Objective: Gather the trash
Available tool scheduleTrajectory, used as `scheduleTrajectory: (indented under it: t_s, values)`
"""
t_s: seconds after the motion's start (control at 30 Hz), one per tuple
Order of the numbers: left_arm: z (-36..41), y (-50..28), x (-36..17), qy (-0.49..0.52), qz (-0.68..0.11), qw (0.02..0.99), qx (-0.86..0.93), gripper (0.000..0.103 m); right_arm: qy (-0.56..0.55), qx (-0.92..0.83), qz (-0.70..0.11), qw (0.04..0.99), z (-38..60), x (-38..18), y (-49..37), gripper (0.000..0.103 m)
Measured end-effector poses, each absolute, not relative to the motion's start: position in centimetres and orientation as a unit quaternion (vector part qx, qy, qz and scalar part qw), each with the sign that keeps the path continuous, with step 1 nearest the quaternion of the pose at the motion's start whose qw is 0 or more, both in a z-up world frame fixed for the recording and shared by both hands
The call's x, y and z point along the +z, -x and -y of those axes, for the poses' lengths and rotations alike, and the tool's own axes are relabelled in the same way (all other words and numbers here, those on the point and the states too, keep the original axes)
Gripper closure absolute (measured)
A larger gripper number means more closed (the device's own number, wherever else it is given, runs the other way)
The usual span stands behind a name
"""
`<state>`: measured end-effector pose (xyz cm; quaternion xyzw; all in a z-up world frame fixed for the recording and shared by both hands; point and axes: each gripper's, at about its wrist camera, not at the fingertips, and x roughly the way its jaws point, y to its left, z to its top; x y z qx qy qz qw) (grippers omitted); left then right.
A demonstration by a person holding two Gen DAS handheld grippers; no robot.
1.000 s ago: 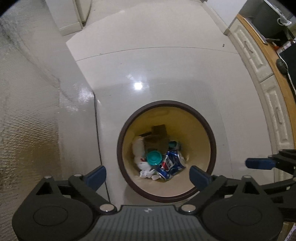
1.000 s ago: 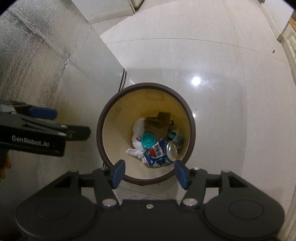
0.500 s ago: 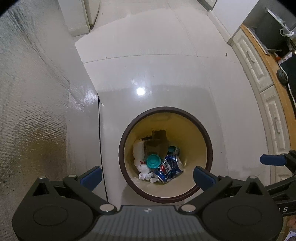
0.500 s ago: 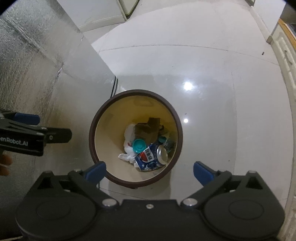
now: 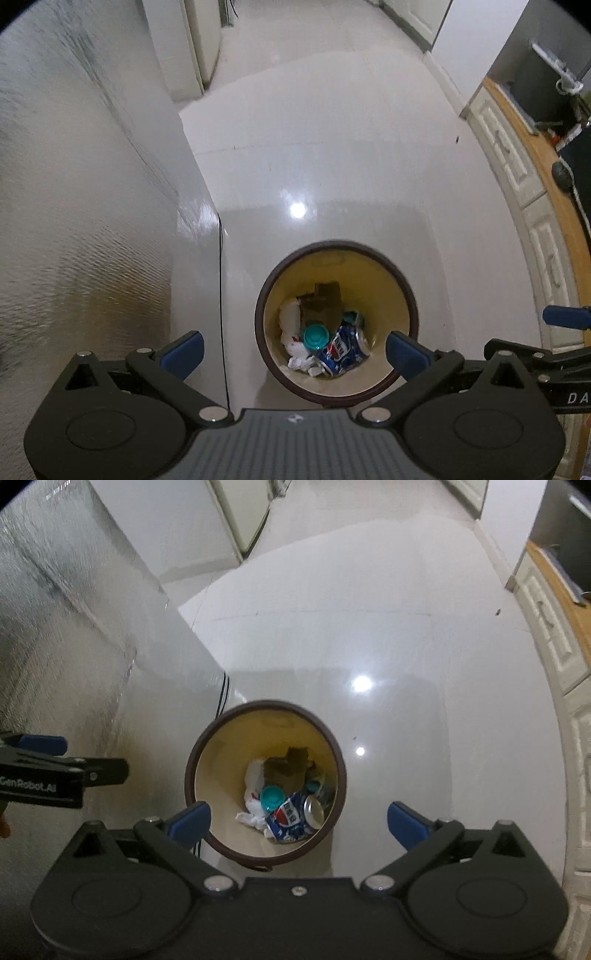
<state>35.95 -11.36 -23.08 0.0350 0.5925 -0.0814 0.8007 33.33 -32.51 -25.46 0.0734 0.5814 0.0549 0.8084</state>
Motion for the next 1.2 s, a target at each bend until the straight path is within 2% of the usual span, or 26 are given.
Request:
scheduleTrajectory:
  t_s: [0.23,0.63,1.0,1.2]
  values:
    - [11.8,-33.2,-19.1,-0.041,-0.570,0.817,-0.083,0.000,-0.059,0.048,-0.550,0.831,33.0,-21.5,-30.8,0.000]
    - [11.9,-27.9,-10.6,-0.035,-0.487,0.867,-0.098,0.000,-0.052,0.021,-0.499,0.865,34.1,-14.8,-26.2,0.000]
    - [11.8,-21.6,-7.2,-0.079,-0.428,0.896,-0.083,0.000,-0.017,0.002,-0.450,0.893,33.4,-10.3,-20.8,0.000]
    - [10.3,-18.9,-5.8,-0.055,-0.412,0.905,-0.091,0.000,-0.024,-0.010,-0.423,0.906,33.9,-8.3,-18.3,0.000]
